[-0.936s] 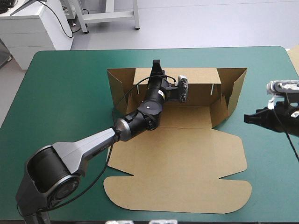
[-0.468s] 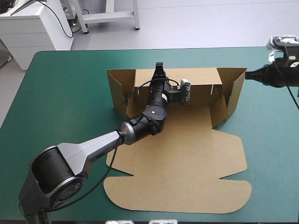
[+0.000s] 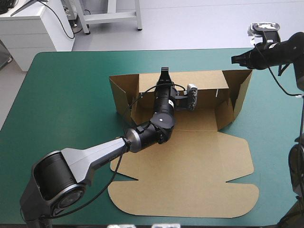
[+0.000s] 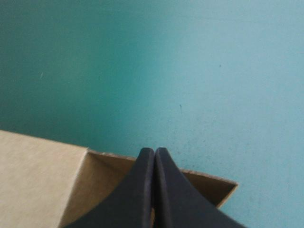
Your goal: Fold the box
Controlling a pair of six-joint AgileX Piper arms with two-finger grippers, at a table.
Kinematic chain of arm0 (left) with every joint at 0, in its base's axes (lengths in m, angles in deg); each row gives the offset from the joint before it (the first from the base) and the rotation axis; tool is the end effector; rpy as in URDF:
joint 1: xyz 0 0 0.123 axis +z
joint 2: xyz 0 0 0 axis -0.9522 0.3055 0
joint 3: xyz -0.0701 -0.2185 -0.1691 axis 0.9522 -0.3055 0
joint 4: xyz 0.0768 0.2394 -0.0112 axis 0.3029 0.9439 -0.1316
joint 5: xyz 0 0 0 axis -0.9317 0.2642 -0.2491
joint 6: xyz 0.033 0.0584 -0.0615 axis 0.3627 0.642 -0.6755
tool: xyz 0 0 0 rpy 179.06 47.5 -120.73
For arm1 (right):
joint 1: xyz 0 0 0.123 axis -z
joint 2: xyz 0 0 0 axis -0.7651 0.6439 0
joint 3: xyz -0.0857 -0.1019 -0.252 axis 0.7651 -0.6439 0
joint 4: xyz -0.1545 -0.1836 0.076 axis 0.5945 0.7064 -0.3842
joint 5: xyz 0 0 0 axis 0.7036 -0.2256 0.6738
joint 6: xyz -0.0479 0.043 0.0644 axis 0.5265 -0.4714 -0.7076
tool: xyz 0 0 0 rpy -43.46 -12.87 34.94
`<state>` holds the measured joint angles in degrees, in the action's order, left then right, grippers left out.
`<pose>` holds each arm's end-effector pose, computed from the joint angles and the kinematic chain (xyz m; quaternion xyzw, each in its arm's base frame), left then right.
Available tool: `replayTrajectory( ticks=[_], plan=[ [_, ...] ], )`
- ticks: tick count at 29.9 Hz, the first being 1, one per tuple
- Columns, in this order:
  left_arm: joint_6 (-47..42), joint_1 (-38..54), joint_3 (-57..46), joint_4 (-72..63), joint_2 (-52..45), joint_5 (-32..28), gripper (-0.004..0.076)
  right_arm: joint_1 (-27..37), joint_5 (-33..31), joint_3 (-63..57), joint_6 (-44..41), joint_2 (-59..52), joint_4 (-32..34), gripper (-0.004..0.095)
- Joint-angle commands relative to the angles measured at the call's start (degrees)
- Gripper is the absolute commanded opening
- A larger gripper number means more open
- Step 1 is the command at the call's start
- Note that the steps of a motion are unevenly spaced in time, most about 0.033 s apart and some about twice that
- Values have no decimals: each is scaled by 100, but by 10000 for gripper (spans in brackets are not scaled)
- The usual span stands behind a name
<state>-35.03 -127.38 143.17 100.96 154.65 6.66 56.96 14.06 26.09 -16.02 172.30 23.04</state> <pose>0.3026 -0.3263 0.2877 0.5956 0.5335 0.3713 0.4720 0.3978 -0.0166 0.3976 -0.0717 0.9176 0.1208 0.3718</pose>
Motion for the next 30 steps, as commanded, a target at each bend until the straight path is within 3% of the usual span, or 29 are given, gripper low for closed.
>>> replayTrajectory(
  ticks=[1, 10, 20, 30],
  plan=[
    [-368, -180, 62, 26, -186, -321, -8, 2, 245, 372, -5, 38, -10, -17],
    [-483, -189, 62, 117, -186, -285, -8, 2, 195, 535, -148, 428, 694, -17],
    [-571, -189, 62, 128, -186, -285, -8, 2, -959, 535, -18, 450, 823, -17],
    [-1481, -189, 75, 255, -186, -85, -8, 13, -1001, 535, -45, 61, 1068, -18]
  ],
)
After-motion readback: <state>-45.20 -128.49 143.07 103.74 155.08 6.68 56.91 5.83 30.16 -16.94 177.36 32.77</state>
